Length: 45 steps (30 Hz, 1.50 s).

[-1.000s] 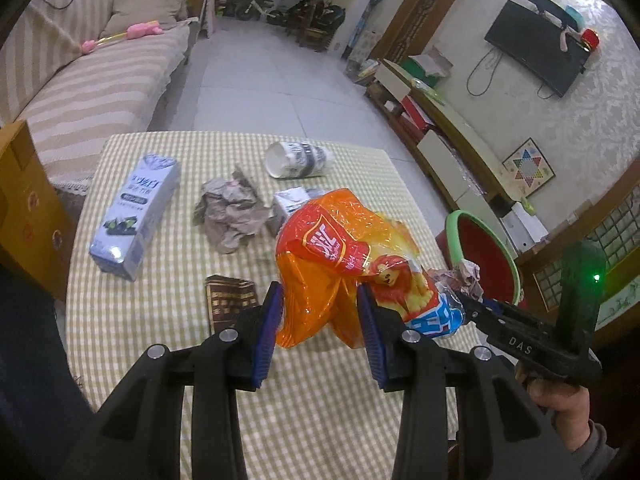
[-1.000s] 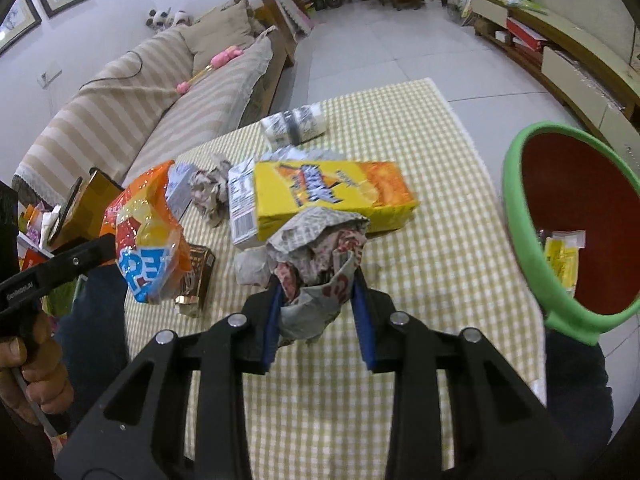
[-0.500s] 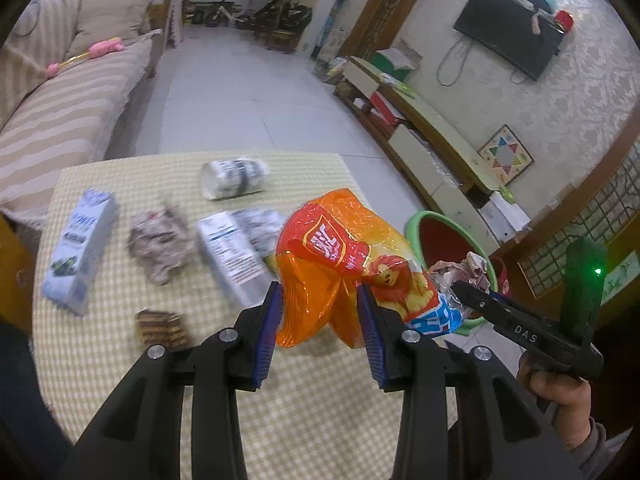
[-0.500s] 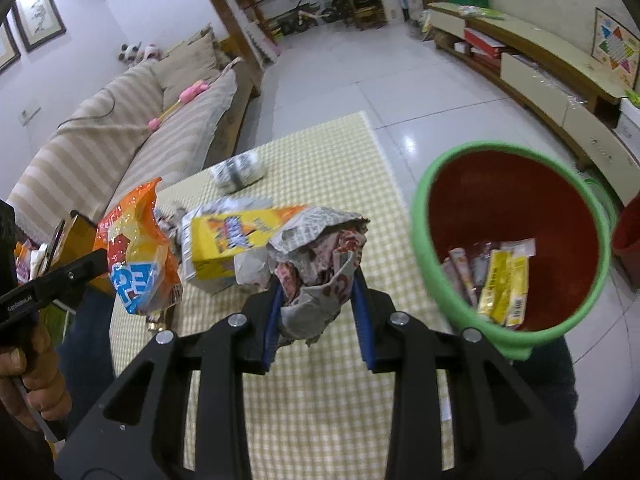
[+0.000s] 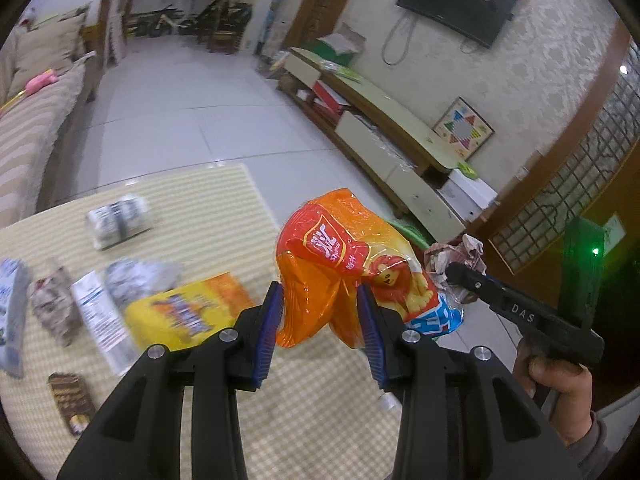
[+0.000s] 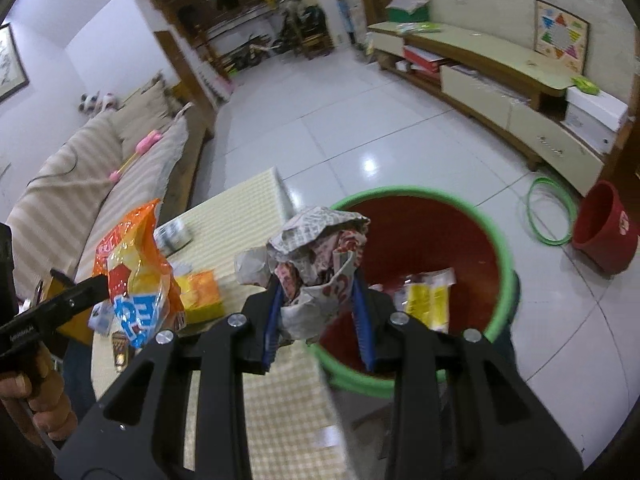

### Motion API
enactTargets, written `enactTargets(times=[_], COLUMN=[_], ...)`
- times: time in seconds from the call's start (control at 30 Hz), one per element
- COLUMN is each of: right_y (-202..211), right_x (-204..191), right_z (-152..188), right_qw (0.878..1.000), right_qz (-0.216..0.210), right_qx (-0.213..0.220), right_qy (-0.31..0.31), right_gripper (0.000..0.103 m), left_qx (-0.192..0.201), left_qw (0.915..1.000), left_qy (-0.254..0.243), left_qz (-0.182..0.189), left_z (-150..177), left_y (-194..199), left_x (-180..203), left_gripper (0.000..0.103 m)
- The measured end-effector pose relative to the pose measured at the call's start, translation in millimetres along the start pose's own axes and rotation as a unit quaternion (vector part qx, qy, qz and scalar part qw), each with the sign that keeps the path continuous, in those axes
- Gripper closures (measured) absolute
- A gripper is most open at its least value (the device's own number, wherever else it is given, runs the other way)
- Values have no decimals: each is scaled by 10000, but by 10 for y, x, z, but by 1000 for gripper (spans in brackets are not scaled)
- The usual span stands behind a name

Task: Collect trash
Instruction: 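Carry orange bag and crumpled paper over the green bin and open both tools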

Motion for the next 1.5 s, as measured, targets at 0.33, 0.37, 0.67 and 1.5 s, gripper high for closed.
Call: enactTargets(times=[0.33, 0.37, 0.67, 1.5], right_y=[-13, -14, -114, -186], right_x=[378, 402, 666, 639], right_z=[-150, -155, -201, -202], right_qw=[9994, 9993, 9985, 9984], right_qz=[235, 251, 397, 464], right_qx=[91, 94, 38, 46], right_qy=[-240, -261, -382, -334], right_gripper=[72, 72, 72, 28], left_qx=[-182, -210, -467, -341], left_qw=[9990, 9987, 9971, 9990], left_qy=[-338, -383, -555, -87], left_qz=[243, 250, 226, 290], left_z=[-105, -114, -63, -164], left_y=[-426, -473, -766, -884], left_x=[514, 557, 677, 604], left_gripper=[67, 67, 67, 24])
Point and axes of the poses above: each gripper's, at about its wrist camera, not at the fingertips, and y roughly against the way its jaws point, x to its right, z to its underside, the point moved 7 cm from there along -y, roughly the way its jaws point, and after that the axes turned 4 degrees about x, right-handed, at the moved point
